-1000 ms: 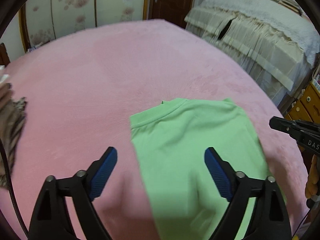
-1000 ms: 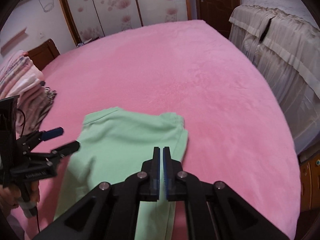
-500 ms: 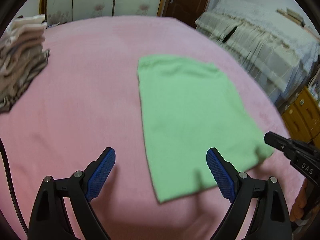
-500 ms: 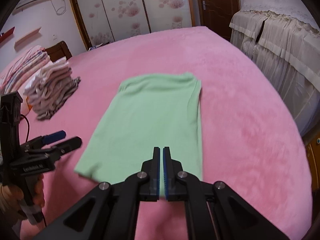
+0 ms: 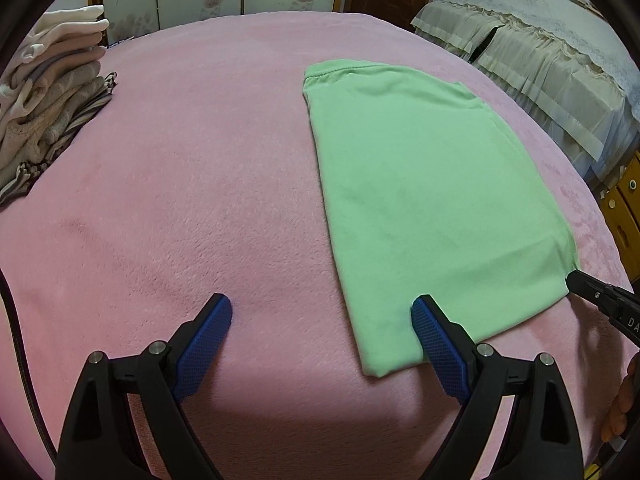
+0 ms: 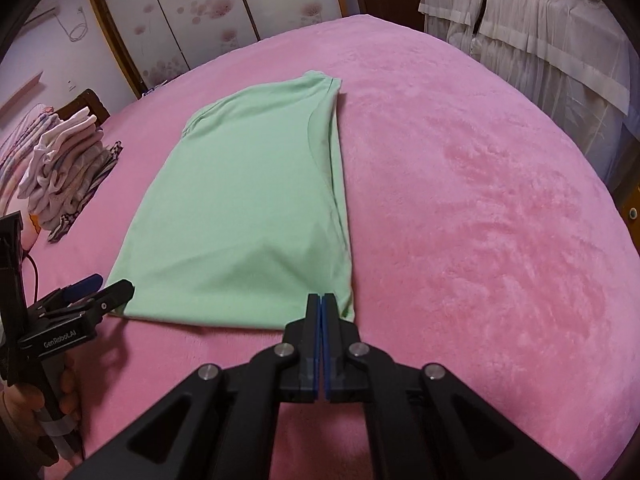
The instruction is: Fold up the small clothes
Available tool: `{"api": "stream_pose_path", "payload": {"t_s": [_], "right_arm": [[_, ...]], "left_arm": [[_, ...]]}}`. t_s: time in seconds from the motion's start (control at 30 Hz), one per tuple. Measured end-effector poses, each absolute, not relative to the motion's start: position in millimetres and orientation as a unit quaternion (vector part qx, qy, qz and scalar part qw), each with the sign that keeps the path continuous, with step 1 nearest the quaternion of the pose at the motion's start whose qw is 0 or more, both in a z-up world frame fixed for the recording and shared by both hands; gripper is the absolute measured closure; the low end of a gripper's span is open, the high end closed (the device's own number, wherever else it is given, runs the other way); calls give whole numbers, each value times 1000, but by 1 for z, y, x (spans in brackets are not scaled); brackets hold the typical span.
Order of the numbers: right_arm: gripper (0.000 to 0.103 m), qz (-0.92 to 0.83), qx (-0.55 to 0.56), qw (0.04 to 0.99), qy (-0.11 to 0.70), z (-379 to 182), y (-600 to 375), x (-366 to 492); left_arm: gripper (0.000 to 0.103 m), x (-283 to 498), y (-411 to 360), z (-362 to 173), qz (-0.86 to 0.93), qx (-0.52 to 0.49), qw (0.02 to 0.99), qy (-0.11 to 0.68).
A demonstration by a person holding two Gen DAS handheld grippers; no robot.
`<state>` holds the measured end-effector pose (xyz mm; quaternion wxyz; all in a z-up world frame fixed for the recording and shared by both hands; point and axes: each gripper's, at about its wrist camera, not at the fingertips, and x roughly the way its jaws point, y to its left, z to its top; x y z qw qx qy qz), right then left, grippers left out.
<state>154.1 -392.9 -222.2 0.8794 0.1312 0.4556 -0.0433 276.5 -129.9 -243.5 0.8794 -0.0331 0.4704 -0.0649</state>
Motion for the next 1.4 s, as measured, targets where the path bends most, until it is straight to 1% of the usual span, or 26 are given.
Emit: {"api": "stream_pose_path", "payload": {"t_s": [0.07, 0.1, 0.2, 0.3, 0.37, 0.4, 0.43, 0.47, 0.5, 0.53, 0.6, 0.8, 0.97, 1.03, 1.17, 1.33, 1.4], "right_arm": [[103, -40, 141, 878, 456, -220, -394, 153], [100, -36, 149, 876, 456, -219, -396, 151], [100, -29, 162, 877, 450, -209, -399, 147], [100, -20, 160, 883, 441, -193, -398, 142], [97, -16, 156, 884, 440, -186, -396, 140], [89, -15, 151, 885, 440, -181, -394, 139], [77, -17, 139, 888, 439, -176, -392, 137], [69, -25, 121, 890, 439, -171, -388, 136], [57, -34, 102, 892, 440, -167, -384, 134], [51, -38, 89, 893, 440, -165, -381, 132], [50, -38, 74, 893, 441, -158, -378, 129], [50, -8, 84, 891, 447, -140, -383, 134], [50, 13, 119, 889, 442, -124, -406, 160], [46, 20, 134, 883, 449, -126, -421, 181], [45, 58, 176, 861, 473, -145, -445, 222], [45, 101, 258, 822, 498, -188, -475, 271], [45, 113, 274, 812, 502, -204, -480, 286]], "left_arm": [[12, 275, -128, -242, -67, -40, 880, 468], [12, 273, -126, -240, -69, -45, 882, 465], [12, 269, -119, -231, -70, -61, 887, 453], [9, 265, -109, -218, -61, -78, 888, 448], [1, 262, -102, -207, -61, -91, 887, 449], [1, 261, -100, -202, -62, -94, 887, 448], [1, 260, -98, -196, -60, -92, 889, 445], [1, 258, -96, -190, -53, -85, 891, 442], [1, 257, -95, -185, -49, -81, 893, 440], [1, 256, -93, -181, -47, -80, 894, 438], [1, 254, -89, -171, -44, -84, 896, 434], [1, 264, -82, -140, -89, -94, 891, 434], [1, 293, -81, -117, -109, -99, 887, 439], [1, 311, -81, -116, -112, -105, 882, 445], [1, 357, -85, -135, -129, -106, 865, 472], [1, 405, -95, -193, -175, -119, 815, 540], [1, 417, -96, -210, -174, -127, 807, 550]]}}
